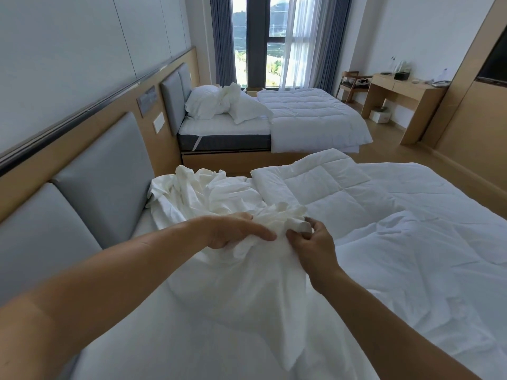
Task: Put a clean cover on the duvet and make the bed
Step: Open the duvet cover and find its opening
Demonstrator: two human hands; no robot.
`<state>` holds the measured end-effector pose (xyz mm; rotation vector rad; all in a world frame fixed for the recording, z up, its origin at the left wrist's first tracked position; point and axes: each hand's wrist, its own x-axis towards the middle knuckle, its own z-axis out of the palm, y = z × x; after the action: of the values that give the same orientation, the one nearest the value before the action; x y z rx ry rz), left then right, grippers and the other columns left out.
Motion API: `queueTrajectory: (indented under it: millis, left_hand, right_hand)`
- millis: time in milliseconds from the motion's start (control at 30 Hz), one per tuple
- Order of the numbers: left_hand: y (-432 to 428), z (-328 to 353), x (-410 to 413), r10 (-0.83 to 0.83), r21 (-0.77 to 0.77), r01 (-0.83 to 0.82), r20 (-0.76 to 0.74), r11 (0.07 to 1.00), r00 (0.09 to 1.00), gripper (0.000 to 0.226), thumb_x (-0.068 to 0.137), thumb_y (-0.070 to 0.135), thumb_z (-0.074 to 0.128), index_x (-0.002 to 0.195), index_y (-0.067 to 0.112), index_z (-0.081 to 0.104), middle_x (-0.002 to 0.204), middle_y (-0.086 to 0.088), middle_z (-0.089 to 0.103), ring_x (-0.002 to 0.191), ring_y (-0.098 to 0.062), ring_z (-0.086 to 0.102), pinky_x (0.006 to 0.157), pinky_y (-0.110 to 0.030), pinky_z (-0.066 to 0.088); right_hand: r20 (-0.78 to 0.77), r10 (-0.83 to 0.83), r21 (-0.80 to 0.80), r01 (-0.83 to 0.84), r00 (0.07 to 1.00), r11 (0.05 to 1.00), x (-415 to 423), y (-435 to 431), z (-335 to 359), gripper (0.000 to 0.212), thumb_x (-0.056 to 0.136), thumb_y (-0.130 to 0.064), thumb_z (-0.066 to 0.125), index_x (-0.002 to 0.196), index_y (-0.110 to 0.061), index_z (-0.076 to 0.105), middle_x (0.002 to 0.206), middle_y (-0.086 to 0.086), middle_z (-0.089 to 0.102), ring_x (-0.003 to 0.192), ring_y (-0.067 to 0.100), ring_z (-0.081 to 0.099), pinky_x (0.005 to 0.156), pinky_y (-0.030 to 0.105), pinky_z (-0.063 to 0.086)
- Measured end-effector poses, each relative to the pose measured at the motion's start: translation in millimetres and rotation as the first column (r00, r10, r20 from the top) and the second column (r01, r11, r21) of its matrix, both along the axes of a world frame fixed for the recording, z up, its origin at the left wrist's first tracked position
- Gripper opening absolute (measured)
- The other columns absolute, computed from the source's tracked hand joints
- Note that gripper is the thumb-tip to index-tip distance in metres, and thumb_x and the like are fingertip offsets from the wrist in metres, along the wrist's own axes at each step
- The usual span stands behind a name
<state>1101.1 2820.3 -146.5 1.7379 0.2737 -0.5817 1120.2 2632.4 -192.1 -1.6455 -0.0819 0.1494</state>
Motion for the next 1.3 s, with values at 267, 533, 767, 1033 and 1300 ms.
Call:
queueTrajectory:
  millis: [267, 533, 767, 1033, 1300]
  left_hand:
    - [5, 7, -7, -0.181, 0.157, 0.184, -0.037, 0.970, 0.983, 0.035, 0.079, -0.007, 0.075, 0.109, 0.008, 0.064, 0.110, -0.017, 0.071, 0.107, -0.038, 0.067, 0.091, -0.059, 0.053]
    - [3, 3, -7, -0.073, -0.022, 0.072, -0.040, 0.997, 0.997, 0.040, 0.070, 0.001, 0.074, 0.109, 0.011, 0.067, 0.107, -0.017, 0.071, 0.100, -0.036, 0.068, 0.094, -0.057, 0.053]
    - [2, 2, 0, 0.029, 0.034, -0.029, 0.010, 0.999, 1.000, 0.050, 0.057, 0.011, 0.079, 0.104, 0.007, 0.065, 0.097, -0.014, 0.072, 0.092, -0.032, 0.070, 0.092, -0.053, 0.055]
    - [-16, 15, 4, -0.234, 0.247, 0.222, 0.021, 0.943, 0.972, 0.030, 0.078, -0.002, 0.077, 0.098, 0.013, 0.060, 0.085, 0.000, 0.072, 0.081, -0.018, 0.072, 0.073, -0.038, 0.062]
    - [-34, 13, 17, -0.281, 0.317, 0.283, -0.054, 0.905, 0.958, 0.042, 0.079, 0.007, 0.079, 0.115, 0.006, 0.058, 0.111, -0.017, 0.068, 0.100, -0.031, 0.069, 0.090, -0.050, 0.057]
  right_hand:
    - [0.030, -0.202, 0.060, 0.200, 0.979, 0.978, 9, -8, 15, 0.022, 0.097, -0.022, 0.061, 0.117, -0.019, 0.052, 0.096, -0.002, 0.061, 0.082, 0.005, 0.058, 0.068, 0.017, 0.045]
    - [-0.179, -0.031, 0.166, 0.061, 0.983, 0.984, 12, -4, 20, 0.011, 0.096, -0.012, 0.060, 0.106, -0.012, 0.063, 0.105, 0.011, 0.069, 0.094, 0.027, 0.067, 0.084, 0.041, 0.057]
    - [-0.279, 0.048, 0.191, 0.007, 0.959, 0.981, 3, -3, 16, 0.028, 0.084, -0.030, 0.053, 0.098, -0.012, 0.069, 0.096, 0.005, 0.069, 0.092, 0.022, 0.061, 0.081, 0.040, 0.048]
    - [0.534, 0.472, -0.641, -0.028, 0.702, 0.767, 1, -15, 8, 0.096, 0.073, -0.046, 0.074, 0.152, -0.013, 0.032, 0.155, 0.004, 0.035, 0.143, 0.020, 0.030, 0.119, 0.037, 0.028]
    - [0.336, 0.553, -0.831, -0.037, 0.763, 0.555, 24, -21, -3, 0.095, 0.075, -0.040, 0.077, 0.153, -0.026, 0.026, 0.152, -0.005, 0.040, 0.139, 0.019, 0.035, 0.117, 0.038, 0.023]
